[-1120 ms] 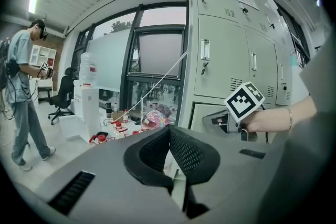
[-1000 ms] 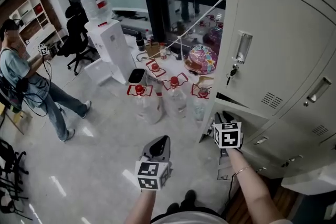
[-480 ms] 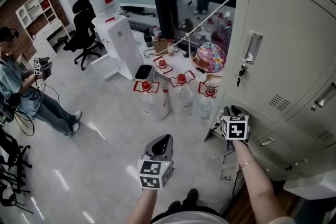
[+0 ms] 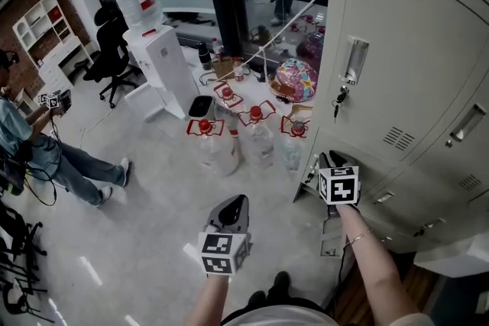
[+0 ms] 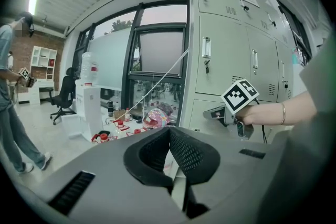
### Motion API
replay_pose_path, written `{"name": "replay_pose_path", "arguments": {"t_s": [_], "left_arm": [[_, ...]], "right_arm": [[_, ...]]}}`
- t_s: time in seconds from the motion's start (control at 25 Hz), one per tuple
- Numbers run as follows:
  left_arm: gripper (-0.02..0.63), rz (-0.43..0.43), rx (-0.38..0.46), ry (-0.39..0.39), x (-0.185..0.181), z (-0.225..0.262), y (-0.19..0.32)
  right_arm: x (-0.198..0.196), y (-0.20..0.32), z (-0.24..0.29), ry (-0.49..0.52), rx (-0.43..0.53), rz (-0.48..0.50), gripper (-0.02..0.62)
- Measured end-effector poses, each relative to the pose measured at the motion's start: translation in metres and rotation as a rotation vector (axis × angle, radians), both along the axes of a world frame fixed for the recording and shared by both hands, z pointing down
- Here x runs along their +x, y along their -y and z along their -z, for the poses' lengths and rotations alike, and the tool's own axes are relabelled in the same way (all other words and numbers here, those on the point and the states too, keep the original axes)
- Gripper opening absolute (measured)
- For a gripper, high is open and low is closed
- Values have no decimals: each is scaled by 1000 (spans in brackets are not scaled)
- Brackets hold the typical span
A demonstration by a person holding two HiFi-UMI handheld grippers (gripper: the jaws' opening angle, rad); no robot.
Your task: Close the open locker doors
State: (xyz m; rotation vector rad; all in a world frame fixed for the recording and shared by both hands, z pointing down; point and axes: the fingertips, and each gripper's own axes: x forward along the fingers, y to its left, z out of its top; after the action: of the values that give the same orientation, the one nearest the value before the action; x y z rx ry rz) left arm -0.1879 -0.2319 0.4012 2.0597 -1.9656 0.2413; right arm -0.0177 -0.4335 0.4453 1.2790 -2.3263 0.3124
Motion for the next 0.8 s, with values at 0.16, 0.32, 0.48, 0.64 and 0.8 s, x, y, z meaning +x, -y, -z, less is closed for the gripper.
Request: {"name": "replay_pose_path", "arguments": {"t_s": [0.16,0.32,0.48,0.64,0.8], "left_arm": [[20,-32,12,-6,10,3,-4],[20,-72,28,-16,21,7,-9],[20,-127,29,-19,42,8,-13],[20,-178,35,-17,61,2,-17],[20,-243,7,20,87,-10,-26]], "right_arm": [[4,-31,15,31,14,15,80],[13,-70,28,86,15,5,80],[34,-105,36,119,22,-16,80],[66,-135,30,111,27,-68,80],[110,-164,11,74,15,-155,80]]}}
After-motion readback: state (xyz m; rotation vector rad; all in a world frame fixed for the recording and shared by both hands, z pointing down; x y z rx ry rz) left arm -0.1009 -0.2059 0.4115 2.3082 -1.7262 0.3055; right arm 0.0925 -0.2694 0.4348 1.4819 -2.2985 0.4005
